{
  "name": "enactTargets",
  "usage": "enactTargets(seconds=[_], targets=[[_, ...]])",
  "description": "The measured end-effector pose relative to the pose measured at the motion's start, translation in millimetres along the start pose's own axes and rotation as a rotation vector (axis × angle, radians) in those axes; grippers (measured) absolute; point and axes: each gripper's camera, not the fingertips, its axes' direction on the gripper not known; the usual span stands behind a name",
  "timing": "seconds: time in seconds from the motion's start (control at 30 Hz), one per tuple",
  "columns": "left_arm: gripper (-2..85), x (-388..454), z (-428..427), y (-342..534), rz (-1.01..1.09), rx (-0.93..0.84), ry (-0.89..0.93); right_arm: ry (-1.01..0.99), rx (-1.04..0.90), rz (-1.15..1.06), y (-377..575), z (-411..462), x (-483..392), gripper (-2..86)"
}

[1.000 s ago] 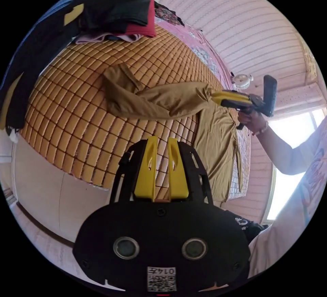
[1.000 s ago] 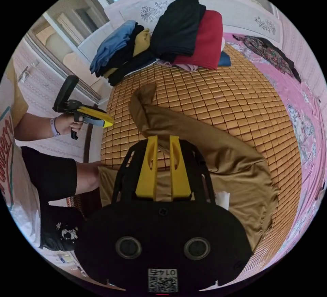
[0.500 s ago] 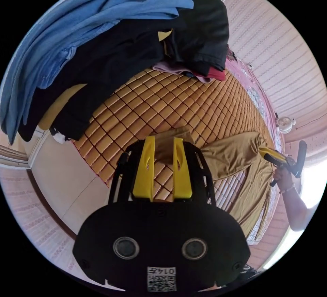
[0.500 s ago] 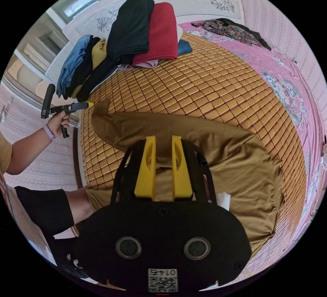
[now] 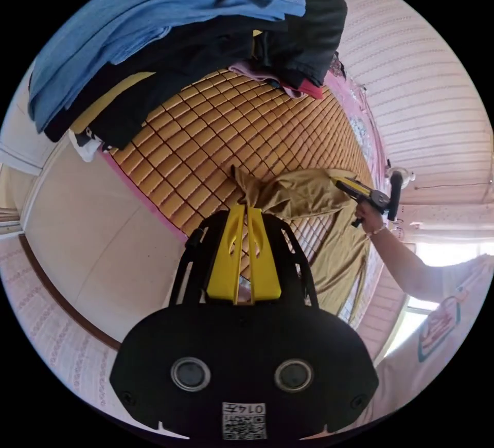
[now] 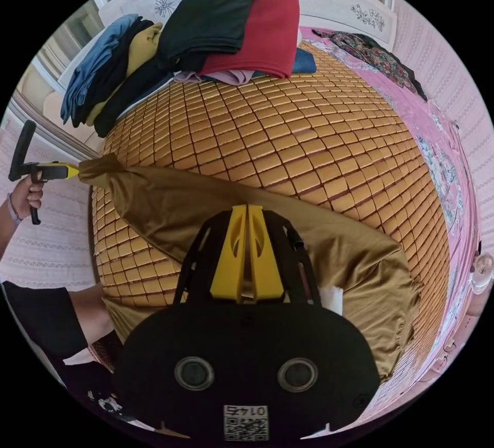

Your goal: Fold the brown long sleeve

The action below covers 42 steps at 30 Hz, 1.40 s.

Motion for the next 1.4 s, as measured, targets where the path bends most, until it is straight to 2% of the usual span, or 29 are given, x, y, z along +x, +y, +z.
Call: enactTargets(seconds=[0.07, 0.13, 0.23, 0.33, 0.53, 0.67, 0.73, 0.83, 0.93, 1.03, 1.17, 1.27, 1.4], targets=[[-0.8, -2.5, -23.3, 10.3, -0.045, 0.015, 0.067, -0.033, 0.028, 0.011, -0.4, -7.2, 5.4, -0.5], [-0.5, -15.8, -53.0, 9.4, -0.125, 0.124, 0.146, -0.046, 0.078, 0.018, -3.6, -16.4, 9.4, -0.3], [1.9, -41.5, -69.6, -16.2, -0.203, 0.304, 0.16, -0.046, 0.112, 0.068, -15.1, -22.3, 18.6, 0.3], [4.0, -54.2, -67.4, -39.7, -0.198, 0.404, 0.151, -0.02, 0.072, 0.149, -25.7, -16.7, 31.2, 1.8], [7.4, -41.3, -11.3, -60.0, -0.126, 0.256, -0.122, -0.022, 0.08, 0.112, -22.5, -33.2, 21.4, 5.3], [9.0, -33.9, 33.8, -76.8, -0.122, 0.177, -0.139, -0.056, 0.075, 0.072, -6.0, -45.8, 1.1, 5.4], [7.1, -24.0, 59.7, -88.6, -0.098, 0.106, -0.253, -0.081, 0.069, 0.065, 3.6, -50.8, -7.9, 5.4], [5.6, -13.1, 69.3, -95.8, 0.029, 0.076, -0.306, -0.104, 0.063, 0.074, 21.9, -60.8, -20.4, 5.4], [0.6, -10.9, 77.0, -96.1, 0.033, 0.084, -0.266, -0.117, 0.044, 0.081, 37.3, -69.0, -29.8, 5.4], [-0.7, 4.3, 80.4, -90.3, 0.019, 0.138, -0.388, -0.134, 0.026, 0.11, 52.9, -78.0, -30.3, 5.4], [-0.9, 6.7, 81.1, -77.0, -0.007, 0.187, -0.365, -0.169, 0.011, 0.179, 79.8, -94.3, -16.1, 5.4], [-1.0, 12.8, 79.2, -68.6, 0.006, 0.249, -0.253, -0.179, 0.014, 0.246, 101.4, -110.7, -1.0, 5.4], [-1.0, 82.4, 57.6, -61.6, 0.213, 0.373, -0.034, -0.197, 0.072, 0.407, 138.4, -146.7, 29.2, 5.2]])
